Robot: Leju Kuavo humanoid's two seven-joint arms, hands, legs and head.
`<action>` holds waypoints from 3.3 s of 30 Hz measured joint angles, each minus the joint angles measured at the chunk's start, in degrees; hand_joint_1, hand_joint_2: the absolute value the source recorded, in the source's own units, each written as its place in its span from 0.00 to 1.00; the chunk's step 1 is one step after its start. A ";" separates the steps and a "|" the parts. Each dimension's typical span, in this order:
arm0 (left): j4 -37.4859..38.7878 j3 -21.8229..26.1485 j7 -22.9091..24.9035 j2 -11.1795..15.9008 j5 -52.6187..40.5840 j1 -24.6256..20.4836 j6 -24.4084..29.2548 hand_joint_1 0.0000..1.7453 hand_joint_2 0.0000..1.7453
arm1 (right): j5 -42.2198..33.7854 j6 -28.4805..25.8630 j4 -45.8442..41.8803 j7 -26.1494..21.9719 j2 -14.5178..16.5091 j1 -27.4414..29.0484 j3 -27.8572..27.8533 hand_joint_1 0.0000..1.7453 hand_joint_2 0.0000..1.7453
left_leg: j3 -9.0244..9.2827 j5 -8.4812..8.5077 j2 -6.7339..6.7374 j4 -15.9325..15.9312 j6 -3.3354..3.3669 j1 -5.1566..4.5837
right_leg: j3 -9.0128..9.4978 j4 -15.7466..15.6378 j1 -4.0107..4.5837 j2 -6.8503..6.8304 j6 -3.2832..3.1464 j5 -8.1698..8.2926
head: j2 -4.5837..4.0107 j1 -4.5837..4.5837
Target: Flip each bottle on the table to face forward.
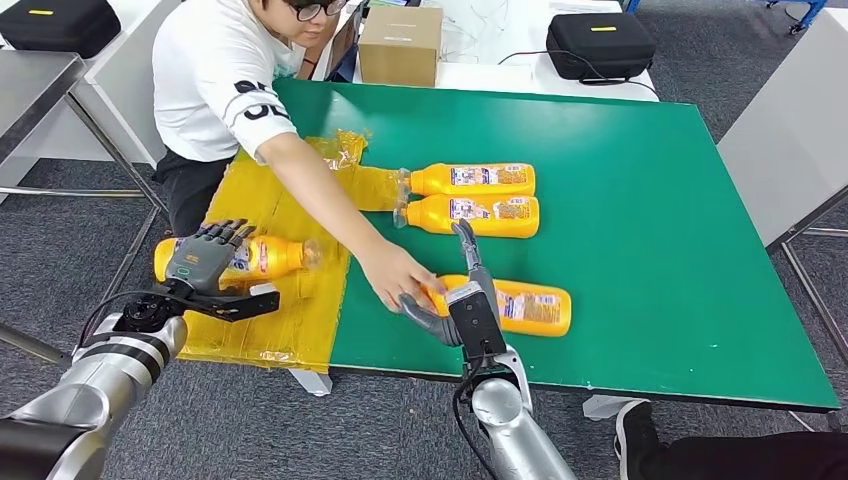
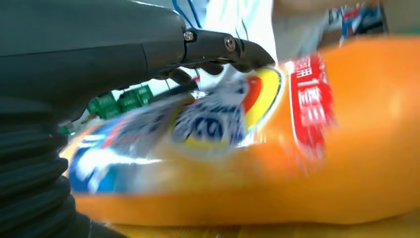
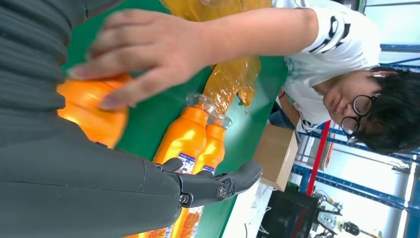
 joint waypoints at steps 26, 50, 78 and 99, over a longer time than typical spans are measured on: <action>-23.44 13.14 -22.79 -8.74 55.76 16.53 -9.00 0.00 1.00 | 15.95 -5.99 3.93 11.44 -3.01 -1.70 1.29 0.00 1.00 | -0.06 -0.02 -0.02 0.00 0.01 -0.03 | -0.09 -0.05 -0.03 -0.02 0.00 -0.01 | 0.00 -0.01; -35.90 17.86 -22.22 -21.16 64.65 21.34 -32.43 0.00 1.00 | 43.67 7.68 5.40 26.76 -16.60 -1.59 -1.57 0.37 1.00 | -0.12 -0.04 -0.07 0.02 0.05 -0.13 | -0.05 -0.07 -0.12 -0.04 0.05 0.02 | 0.00 -0.03; -30.56 18.06 -22.50 -21.93 64.17 17.49 -34.39 0.00 1.00 | 26.60 22.47 21.82 16.24 -23.66 -19.94 9.82 1.00 1.00 | 0.27 0.07 -0.05 0.03 0.17 -0.14 | 0.36 -0.08 -0.12 -0.02 0.09 0.07 | 0.00 -0.01; -30.11 11.42 -14.80 -26.11 66.98 16.81 -30.21 0.00 1.00 | 15.36 -4.30 8.42 10.08 -2.70 -4.98 1.12 1.00 1.00 | -0.05 0.02 -0.07 0.02 0.09 -0.07 | 0.04 -0.06 -0.07 -0.06 0.02 -0.01 | 0.00 -0.03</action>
